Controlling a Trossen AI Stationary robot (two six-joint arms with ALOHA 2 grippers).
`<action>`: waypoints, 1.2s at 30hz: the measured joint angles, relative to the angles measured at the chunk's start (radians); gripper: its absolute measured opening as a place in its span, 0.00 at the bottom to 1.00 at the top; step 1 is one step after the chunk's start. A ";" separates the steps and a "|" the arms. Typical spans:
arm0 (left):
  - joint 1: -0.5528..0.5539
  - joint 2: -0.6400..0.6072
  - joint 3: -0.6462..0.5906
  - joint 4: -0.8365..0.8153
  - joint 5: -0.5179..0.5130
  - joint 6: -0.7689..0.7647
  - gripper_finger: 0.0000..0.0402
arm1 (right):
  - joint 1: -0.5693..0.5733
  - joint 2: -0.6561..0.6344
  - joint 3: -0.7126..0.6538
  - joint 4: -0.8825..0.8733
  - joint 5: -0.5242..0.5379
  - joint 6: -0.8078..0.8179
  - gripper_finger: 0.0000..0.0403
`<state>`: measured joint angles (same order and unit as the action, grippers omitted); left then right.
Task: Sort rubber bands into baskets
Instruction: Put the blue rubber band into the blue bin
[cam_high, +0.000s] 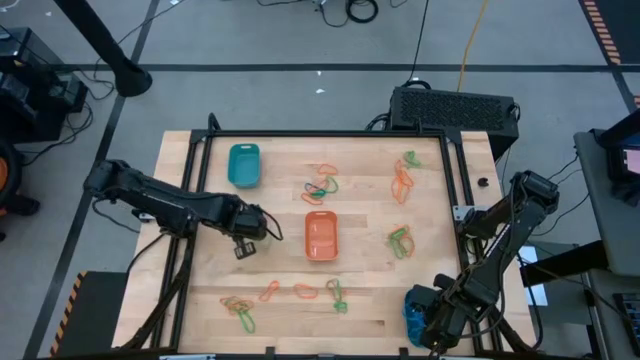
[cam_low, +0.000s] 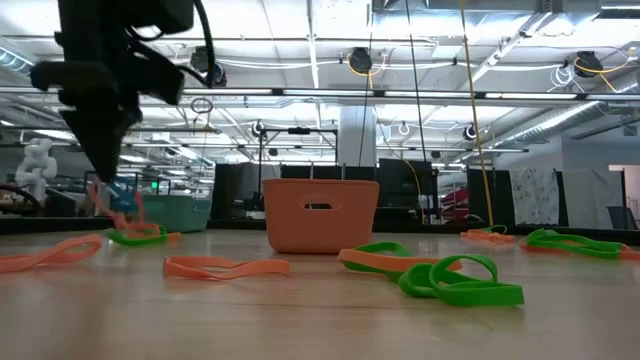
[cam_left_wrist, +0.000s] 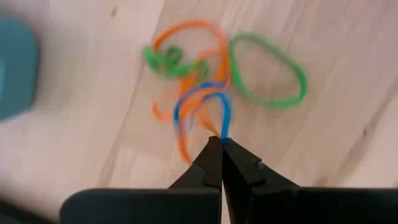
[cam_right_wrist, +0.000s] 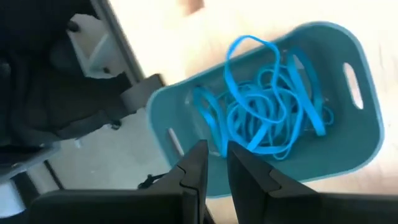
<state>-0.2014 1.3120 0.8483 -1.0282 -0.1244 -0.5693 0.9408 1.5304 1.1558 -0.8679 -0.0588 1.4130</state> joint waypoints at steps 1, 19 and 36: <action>0.000 -0.011 0.009 -0.024 0.006 -0.001 0.00 | -0.002 -0.004 0.005 -0.001 0.002 -0.005 0.13; -0.002 -0.050 0.028 -0.026 0.096 0.011 0.00 | -0.006 -0.046 0.013 0.035 0.079 -0.090 0.13; -0.076 0.044 0.028 0.000 0.176 0.139 0.35 | -0.006 -0.046 0.014 0.050 0.088 -0.120 0.13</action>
<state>-0.2773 1.3562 0.8764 -1.0279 0.0513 -0.4305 0.9348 1.4845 1.1694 -0.8181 0.0296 1.2926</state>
